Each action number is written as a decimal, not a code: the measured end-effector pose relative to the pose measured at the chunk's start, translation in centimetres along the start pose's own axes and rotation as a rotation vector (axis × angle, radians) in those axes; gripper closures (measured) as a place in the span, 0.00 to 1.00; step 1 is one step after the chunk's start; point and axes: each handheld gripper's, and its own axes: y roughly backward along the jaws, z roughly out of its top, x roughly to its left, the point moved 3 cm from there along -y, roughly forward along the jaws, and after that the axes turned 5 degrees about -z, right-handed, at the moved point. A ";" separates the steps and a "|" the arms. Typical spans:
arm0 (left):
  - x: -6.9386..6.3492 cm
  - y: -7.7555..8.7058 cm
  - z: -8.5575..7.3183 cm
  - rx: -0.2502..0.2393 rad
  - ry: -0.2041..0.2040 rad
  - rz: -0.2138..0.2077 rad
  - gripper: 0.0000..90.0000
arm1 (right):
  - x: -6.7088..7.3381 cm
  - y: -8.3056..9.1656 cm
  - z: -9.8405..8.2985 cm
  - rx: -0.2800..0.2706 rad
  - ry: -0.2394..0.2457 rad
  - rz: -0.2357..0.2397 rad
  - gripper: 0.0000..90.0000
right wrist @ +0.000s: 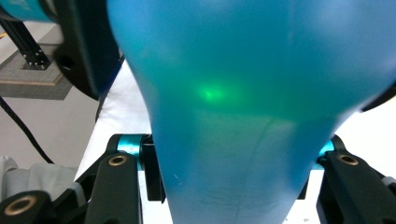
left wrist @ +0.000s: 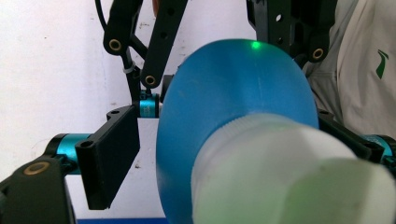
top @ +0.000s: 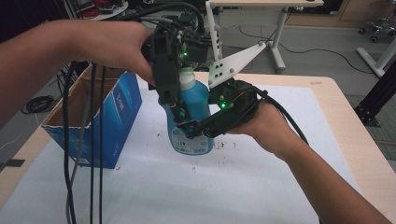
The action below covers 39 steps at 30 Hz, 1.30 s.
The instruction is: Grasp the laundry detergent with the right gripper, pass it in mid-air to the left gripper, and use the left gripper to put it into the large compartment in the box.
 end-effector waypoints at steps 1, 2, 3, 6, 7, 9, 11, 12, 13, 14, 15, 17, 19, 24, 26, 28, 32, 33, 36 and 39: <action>0.0 0.0 0.0 0.000 0.000 0.002 0.17 | 0.0 0.0 0.0 0.002 0.001 0.002 0.51; 0.0 0.0 0.0 0.000 0.000 0.002 0.19 | 0.0 0.0 0.0 0.002 0.001 0.002 0.51; 0.0 0.0 0.0 0.000 0.000 0.002 0.19 | 0.0 -0.1 0.0 0.003 0.002 0.004 0.51; 0.0 0.0 0.0 0.002 -0.008 0.000 0.22 | 0.1 -0.1 0.0 0.002 0.001 0.005 0.51; 0.0 -0.1 0.0 0.008 -0.012 -0.002 0.23 | 0.0 -0.1 0.0 0.002 0.004 0.004 0.51; 0.0 -0.1 0.0 0.008 -0.014 -0.001 0.24 | 0.0 -0.1 0.0 0.003 0.006 0.004 0.51; 0.0 -0.1 0.1 0.007 -0.013 -0.006 0.24 | -0.1 -0.1 -0.1 0.002 0.006 0.002 0.51; 0.0 -0.1 0.1 0.008 -0.016 -0.012 0.28 | -0.1 -0.1 -0.1 0.001 0.005 0.002 0.51; 0.0 -0.1 0.1 0.007 -0.019 -0.015 0.30 | 0.0 -0.1 -0.1 0.001 0.002 0.003 0.51; 0.0 -0.2 0.1 0.008 -0.019 -0.017 0.30 | 0.0 -0.1 -0.1 0.001 0.003 0.005 0.51; 0.0 -0.2 0.1 0.008 -0.019 -0.017 0.30 | 0.0 -0.2 -0.1 0.002 0.005 0.006 0.51; 0.0 -0.2 0.1 -0.003 -0.025 -0.022 0.34 | 0.0 -0.3 -0.1 0.004 0.003 0.011 0.51; 0.0 -0.1 0.1 -0.006 -0.025 -0.022 0.34 | 0.1 -0.3 -0.1 0.006 0.001 0.013 0.51; -0.1 0.0 -0.1 0.000 -0.029 -0.025 0.36 | 0.2 -0.5 -0.2 0.010 -0.004 0.015 0.51; -0.1 0.0 -0.1 -0.001 -0.030 -0.026 0.37 | 0.2 -0.5 -0.2 0.009 -0.006 0.014 0.51; -0.1 0.0 -0.1 -0.006 -0.032 -0.029 0.38 | 0.2 -0.5 -0.2 0.008 -0.007 0.015 0.51; -0.2 0.0 0.0 -0.006 -0.047 -0.033 0.42 | 0.1 -0.5 -0.2 0.012 -0.005 0.013 0.51; -0.2 0.0 0.0 -0.006 -0.047 -0.033 0.42 | 0.1 -0.5 -0.2 0.012 -0.005 0.013 0.51; -0.3 0.1 0.0 -0.013 -0.049 -0.032 0.42 | 0.2 -0.4 -0.2 0.010 -0.007 0.015 0.51; -0.3 0.1 0.0 -0.017 -0.042 -0.029 0.42 | 0.2 -0.3 -0.2 0.004 -0.007 0.017 0.51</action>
